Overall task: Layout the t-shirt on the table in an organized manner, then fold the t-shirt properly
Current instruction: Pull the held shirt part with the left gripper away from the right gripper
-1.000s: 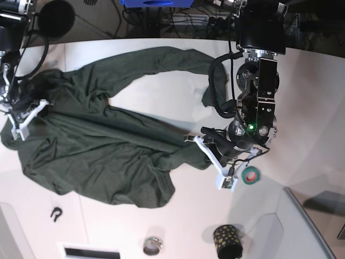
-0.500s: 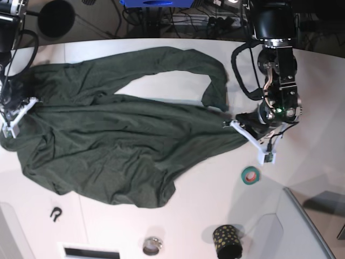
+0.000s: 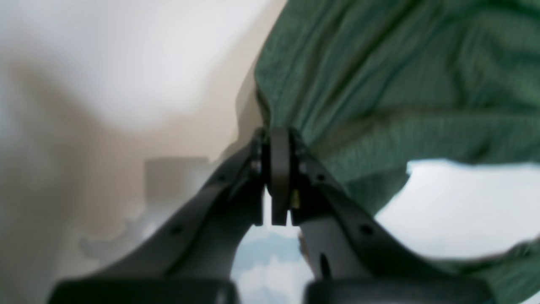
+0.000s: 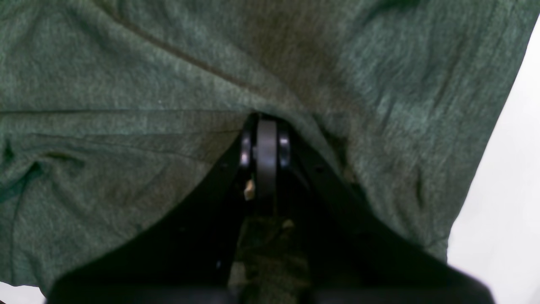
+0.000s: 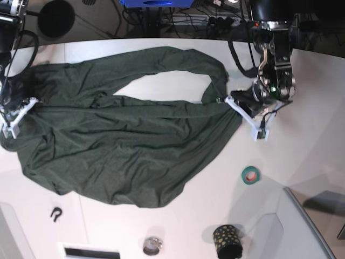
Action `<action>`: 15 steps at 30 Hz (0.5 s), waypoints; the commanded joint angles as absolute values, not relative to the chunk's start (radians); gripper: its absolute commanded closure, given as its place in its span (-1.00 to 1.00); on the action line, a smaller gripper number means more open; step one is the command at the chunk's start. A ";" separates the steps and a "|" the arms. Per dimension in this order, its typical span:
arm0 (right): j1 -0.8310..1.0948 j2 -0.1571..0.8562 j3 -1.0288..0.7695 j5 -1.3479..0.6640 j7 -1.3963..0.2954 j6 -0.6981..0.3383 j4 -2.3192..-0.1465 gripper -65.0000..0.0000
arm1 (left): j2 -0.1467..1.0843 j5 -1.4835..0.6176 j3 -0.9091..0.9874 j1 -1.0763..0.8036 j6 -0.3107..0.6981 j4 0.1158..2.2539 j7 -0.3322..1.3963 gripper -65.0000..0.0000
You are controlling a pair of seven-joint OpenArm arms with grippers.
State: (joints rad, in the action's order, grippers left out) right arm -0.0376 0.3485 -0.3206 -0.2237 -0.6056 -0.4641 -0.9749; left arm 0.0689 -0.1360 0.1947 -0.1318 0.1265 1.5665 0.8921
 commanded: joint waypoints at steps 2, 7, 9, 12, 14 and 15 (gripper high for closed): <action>-0.030 0.352 -0.318 -0.186 -0.656 -0.458 -0.969 1.00 | 0.076 -0.139 0.200 -0.162 0.116 1.575 0.820 1.00; -0.030 0.352 -0.318 -0.186 -0.656 -0.460 -0.969 1.00 | 0.081 -0.139 0.200 -0.196 0.053 1.518 0.782 1.00; -0.030 0.352 -0.318 -0.186 -0.656 -0.460 -0.969 1.00 | 0.081 -0.139 0.200 -0.194 0.047 1.492 0.782 1.00; -0.030 0.351 -0.317 -0.186 -0.656 -0.460 -0.969 1.00 | 0.079 -0.142 0.200 -0.193 0.047 1.475 0.782 1.00; -0.030 0.351 -0.288 -0.186 -0.656 -0.460 -0.969 1.00 | 0.077 -0.150 0.200 -0.193 0.047 1.475 0.782 1.00; -0.030 0.352 -0.266 -0.186 -0.656 -0.460 -0.969 1.00 | 0.074 -0.150 0.200 -0.193 0.047 1.475 0.782 1.00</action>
State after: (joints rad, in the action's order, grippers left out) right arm -0.0380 0.3580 -0.2749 -0.2157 -0.6037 -0.4614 -0.9775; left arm 0.0727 -0.1471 0.1997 -0.1974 0.0513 1.4654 0.7849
